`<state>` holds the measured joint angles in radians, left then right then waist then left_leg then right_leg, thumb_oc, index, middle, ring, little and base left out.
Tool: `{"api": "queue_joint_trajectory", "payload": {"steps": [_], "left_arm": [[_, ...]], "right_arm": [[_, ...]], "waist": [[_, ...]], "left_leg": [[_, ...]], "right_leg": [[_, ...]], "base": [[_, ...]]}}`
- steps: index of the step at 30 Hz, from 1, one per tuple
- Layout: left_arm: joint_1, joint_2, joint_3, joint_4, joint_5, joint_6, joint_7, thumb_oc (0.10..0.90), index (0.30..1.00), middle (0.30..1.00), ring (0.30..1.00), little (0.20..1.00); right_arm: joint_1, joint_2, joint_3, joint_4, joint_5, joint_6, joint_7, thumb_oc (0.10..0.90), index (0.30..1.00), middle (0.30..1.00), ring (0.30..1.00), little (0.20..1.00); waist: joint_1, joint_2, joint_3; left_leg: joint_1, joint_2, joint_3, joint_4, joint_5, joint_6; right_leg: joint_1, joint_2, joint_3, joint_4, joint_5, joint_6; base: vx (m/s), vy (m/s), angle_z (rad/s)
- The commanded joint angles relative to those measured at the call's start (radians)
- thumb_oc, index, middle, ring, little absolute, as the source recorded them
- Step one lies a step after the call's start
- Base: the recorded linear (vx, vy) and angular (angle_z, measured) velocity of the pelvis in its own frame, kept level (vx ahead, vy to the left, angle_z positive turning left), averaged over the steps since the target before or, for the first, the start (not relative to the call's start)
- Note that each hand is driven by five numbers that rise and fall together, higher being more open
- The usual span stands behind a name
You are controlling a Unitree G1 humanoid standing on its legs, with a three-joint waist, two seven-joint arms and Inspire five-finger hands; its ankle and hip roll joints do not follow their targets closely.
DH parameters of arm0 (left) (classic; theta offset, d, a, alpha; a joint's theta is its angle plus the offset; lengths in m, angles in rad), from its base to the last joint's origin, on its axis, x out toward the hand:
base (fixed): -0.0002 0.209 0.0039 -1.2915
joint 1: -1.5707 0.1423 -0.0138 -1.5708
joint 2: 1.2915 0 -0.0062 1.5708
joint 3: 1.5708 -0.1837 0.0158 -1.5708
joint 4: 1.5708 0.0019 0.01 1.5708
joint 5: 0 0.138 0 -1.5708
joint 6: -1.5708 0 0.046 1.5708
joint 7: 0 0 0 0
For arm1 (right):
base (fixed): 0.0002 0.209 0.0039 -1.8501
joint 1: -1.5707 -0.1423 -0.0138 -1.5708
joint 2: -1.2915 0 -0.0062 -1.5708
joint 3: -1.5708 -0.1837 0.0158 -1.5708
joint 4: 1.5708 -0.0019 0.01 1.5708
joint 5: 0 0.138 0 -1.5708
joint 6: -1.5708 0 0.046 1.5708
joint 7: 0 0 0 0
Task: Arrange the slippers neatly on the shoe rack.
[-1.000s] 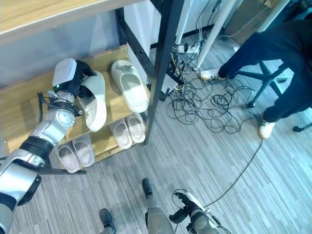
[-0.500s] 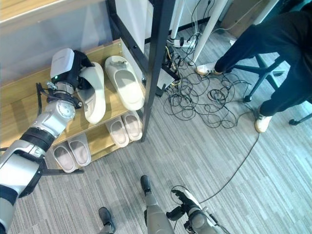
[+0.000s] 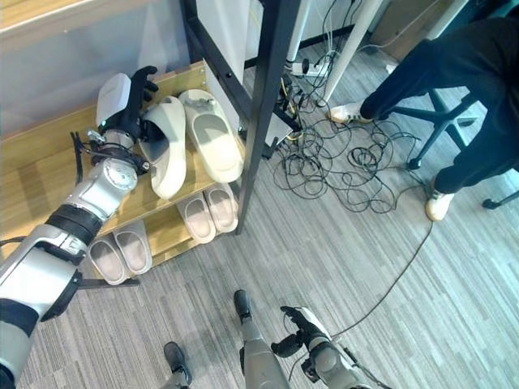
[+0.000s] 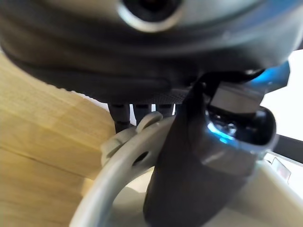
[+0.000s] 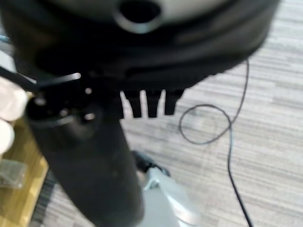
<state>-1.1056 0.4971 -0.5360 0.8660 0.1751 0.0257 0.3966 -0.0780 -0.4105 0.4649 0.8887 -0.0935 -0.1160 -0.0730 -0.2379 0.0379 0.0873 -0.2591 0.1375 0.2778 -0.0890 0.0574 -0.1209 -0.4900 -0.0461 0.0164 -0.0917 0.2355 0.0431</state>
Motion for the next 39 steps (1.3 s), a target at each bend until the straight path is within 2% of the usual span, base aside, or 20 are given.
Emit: {"api": "queue_joint_trajectory", "payload": {"steps": [1, 6, 15, 25, 39], "left_arm": [[-0.215, 0.036, -0.012, 0.021, 0.040, -0.053, -0.006, 0.800, 0.900, 0.900, 0.900, 0.900], [-0.272, 0.073, -0.086, 0.048, 0.142, -0.024, -0.062, 0.800, 0.900, 0.900, 0.900, 0.900], [-0.340, 0.092, -0.138, 0.070, 0.182, -0.010, -0.122, 0.800, 0.900, 0.900, 0.900, 0.900], [-0.366, 0.083, -0.157, 0.064, 0.145, -0.020, -0.173, 0.800, 0.900, 0.900, 0.900, 0.900], [-0.370, 0.075, -0.146, -0.052, 0.041, -0.054, -0.191, 0.800, 0.900, 0.900, 0.900, 0.900]], "right_arm": [[0.014, -0.022, -0.016, 0.005, 0.024, -0.018, -0.013, 0.800, 0.900, 0.900, 0.900, 0.900], [0.015, -0.022, -0.014, 0.017, 0.027, -0.013, 0.001, 0.800, 0.900, 0.900, 0.900, 0.900], [0.004, -0.016, -0.003, 0.030, 0.034, -0.007, 0.022, 0.800, 0.900, 0.900, 0.900, 0.900], [-0.015, -0.010, 0.013, 0.044, 0.039, 0.005, 0.035, 0.800, 0.900, 0.900, 0.900, 0.900], [-0.037, -0.008, 0.018, 0.053, 0.035, 0.018, 0.042, 0.800, 0.900, 0.900, 0.900, 0.900]], "waist": [[-0.011, -0.024, -0.013], [-0.004, -0.022, -0.014], [0.011, -0.023, -0.006], [0.015, -0.022, -0.004], [0.029, -0.018, -0.009]], "left_leg": [[-0.018, -0.027, -0.069, 0.002, 0.015, 0.006], [-0.019, -0.027, -0.077, 0.002, 0.016, 0.008], [-0.030, -0.031, -0.087, 0.002, 0.022, 0.011], [-0.033, -0.032, -0.092, 0.002, 0.025, 0.012], [-0.023, -0.034, -0.096, 0.002, 0.021, 0.014]], "right_leg": [[0.077, -0.043, -0.064, 0.013, -0.110, 0.098], [0.081, -0.045, -0.070, 0.013, -0.111, 0.099], [0.079, -0.050, -0.079, 0.013, -0.110, 0.100], [0.081, -0.050, -0.082, 0.015, -0.110, 0.098], [0.096, -0.048, -0.088, 0.014, -0.115, 0.097]], "base": [[-0.02, 0.008, 0.07], [-0.02, 0.007, 0.07], [-0.01, -0.001, 0.03], [-0.01, -0.002, 0.03], [0.00, 0.000, 0.00]]}}
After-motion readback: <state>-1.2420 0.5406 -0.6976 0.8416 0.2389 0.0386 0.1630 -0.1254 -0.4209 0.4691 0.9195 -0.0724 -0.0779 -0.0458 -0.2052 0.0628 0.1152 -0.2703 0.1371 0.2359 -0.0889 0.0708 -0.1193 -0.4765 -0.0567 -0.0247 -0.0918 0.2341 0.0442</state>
